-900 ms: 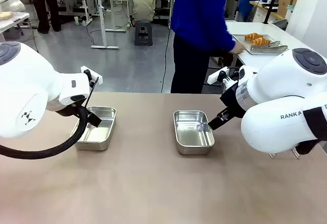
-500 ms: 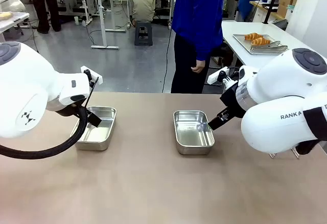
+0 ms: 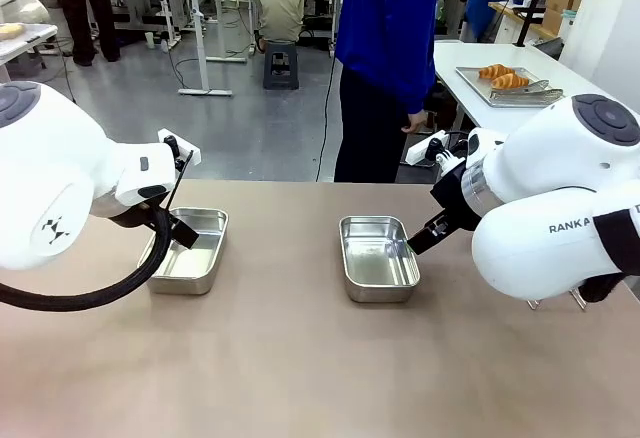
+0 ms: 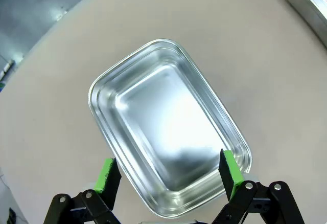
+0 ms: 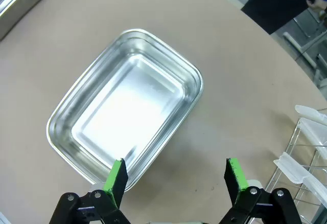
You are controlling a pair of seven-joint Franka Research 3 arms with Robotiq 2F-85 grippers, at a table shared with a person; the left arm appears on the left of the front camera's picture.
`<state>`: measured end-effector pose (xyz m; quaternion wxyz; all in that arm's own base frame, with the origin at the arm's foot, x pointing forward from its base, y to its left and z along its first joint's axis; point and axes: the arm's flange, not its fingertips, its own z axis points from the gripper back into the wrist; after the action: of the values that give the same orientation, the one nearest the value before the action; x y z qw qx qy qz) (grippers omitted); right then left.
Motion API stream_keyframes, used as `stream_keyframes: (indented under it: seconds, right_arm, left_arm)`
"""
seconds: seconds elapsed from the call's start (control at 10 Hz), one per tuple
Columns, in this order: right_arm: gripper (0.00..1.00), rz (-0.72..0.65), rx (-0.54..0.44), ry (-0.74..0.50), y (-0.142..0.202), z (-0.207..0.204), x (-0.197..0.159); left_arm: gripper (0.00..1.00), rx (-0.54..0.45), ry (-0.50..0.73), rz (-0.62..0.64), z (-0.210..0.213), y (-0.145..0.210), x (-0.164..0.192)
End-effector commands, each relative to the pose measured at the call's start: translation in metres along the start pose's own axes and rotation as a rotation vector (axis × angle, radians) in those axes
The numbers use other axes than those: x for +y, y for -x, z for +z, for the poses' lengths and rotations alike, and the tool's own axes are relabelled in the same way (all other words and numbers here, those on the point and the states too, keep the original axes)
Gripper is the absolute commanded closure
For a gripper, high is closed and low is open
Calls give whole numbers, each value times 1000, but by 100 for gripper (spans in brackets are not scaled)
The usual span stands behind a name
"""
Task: Place the bread in airtight containers.
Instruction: Lift both Airtight Container.
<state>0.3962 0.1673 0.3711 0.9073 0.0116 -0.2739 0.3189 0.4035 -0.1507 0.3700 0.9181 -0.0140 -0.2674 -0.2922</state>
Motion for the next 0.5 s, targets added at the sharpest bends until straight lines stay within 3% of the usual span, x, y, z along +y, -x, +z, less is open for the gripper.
stream_keyframes:
  seconds: [0.0, 0.2, 0.3, 0.4]
  right_arm:
    - [0, 0, 0, 0, 0, 0, 0]
    - [0, -41, -79, -5, -40, 71, -35]
    - [0, -76, -125, -28, -48, 104, -58]
    - [0, -102, -173, -91, -44, 136, -86]
  left_arm:
    - [0, 0, 0, 0, 0, 0, 0]
    - [0, -68, -10, 19, 60, -34, 45]
    - [0, -81, 27, 6, 90, -43, 69]
    - [0, -98, 141, -23, 121, -44, 99]
